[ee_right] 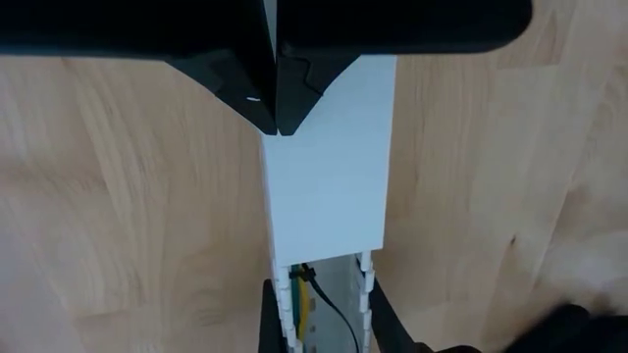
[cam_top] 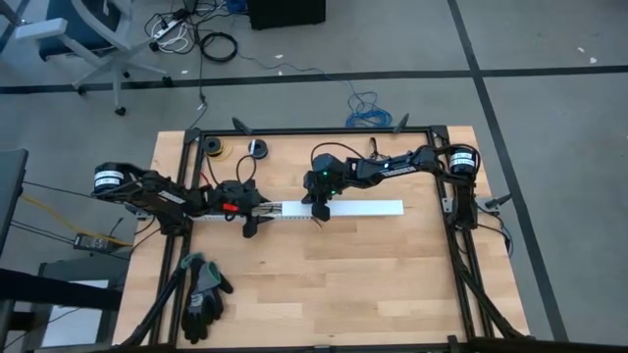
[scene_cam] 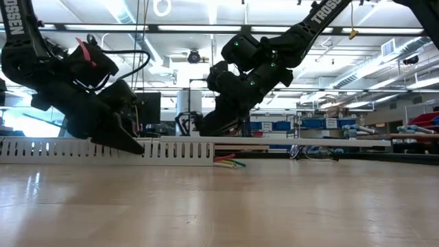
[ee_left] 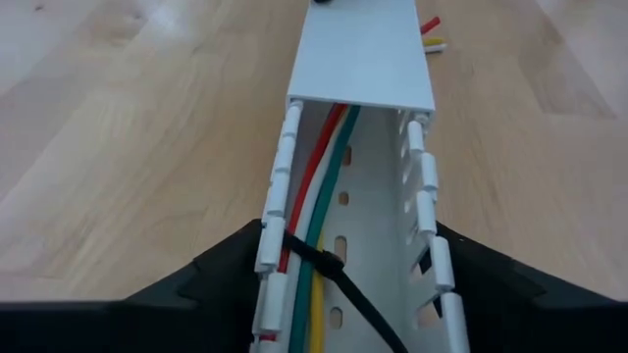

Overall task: Ziptie cables
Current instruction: Close the cable duct

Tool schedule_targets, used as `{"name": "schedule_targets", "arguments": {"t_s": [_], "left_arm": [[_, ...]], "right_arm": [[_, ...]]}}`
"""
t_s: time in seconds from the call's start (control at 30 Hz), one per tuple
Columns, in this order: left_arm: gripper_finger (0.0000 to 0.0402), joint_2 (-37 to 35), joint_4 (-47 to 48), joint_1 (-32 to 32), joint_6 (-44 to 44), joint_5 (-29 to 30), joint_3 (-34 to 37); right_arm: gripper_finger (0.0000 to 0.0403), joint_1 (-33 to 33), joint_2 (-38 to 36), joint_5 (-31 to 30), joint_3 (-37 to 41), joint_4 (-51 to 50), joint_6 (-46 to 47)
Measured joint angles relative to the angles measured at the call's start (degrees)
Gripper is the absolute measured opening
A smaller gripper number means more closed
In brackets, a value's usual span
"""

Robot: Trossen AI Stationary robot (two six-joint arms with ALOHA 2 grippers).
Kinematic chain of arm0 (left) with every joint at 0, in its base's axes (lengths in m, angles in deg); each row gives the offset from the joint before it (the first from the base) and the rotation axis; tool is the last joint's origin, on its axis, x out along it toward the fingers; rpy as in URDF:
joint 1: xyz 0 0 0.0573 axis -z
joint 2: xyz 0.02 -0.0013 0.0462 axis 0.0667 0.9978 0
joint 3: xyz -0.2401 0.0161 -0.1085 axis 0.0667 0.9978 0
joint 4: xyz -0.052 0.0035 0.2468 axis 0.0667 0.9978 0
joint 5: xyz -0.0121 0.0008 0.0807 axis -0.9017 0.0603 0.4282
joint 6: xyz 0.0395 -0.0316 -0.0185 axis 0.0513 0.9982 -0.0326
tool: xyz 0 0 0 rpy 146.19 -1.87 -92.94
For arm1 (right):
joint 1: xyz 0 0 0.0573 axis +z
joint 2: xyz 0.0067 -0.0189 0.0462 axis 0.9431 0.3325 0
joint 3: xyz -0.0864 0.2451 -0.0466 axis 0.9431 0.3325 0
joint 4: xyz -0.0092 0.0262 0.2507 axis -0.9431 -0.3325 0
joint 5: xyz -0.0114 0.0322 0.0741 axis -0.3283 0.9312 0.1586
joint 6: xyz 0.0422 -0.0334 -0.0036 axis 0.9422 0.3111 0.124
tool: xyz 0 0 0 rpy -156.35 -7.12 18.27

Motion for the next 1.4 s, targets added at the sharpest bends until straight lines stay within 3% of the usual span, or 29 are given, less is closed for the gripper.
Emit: {"name": "schedule_targets", "arguments": {"t_s": [0.27, 0.5, 0.77, 1.07, 1.4], "left_arm": [[0.0225, 0.1, -1.6, 0.0, -1.1, 0.0, 0.3], [0.0229, 0.2, -2.2, 0.1, -1.0, 0.1, -0.2], [0.0229, 0.7, 0.3, 0.1, -2.0, 0.3, -3.4], [0.0229, 3.9, 3.2, 0.0, -4.1, 1.7, -9.3], [0.0229, 16.2, 2.0, 0.0, -6.8, -2.4, -21.1]], "right_arm": [[0.0, 0.0, 0.0, -0.2, 0.0, 0.7, 0.0], [0.0, -0.8, -4.1, -0.8, 0.1, 1.6, -2.0], [0.0, -2.4, -12.7, -5.2, 1.8, -12.0, -3.5], [0.0, -1.9, -25.4, -10.1, 16.7, -13.1, 3.4], [0.0, 0.4, -36.7, -12.7, 30.6, -4.2, 11.4]]}}
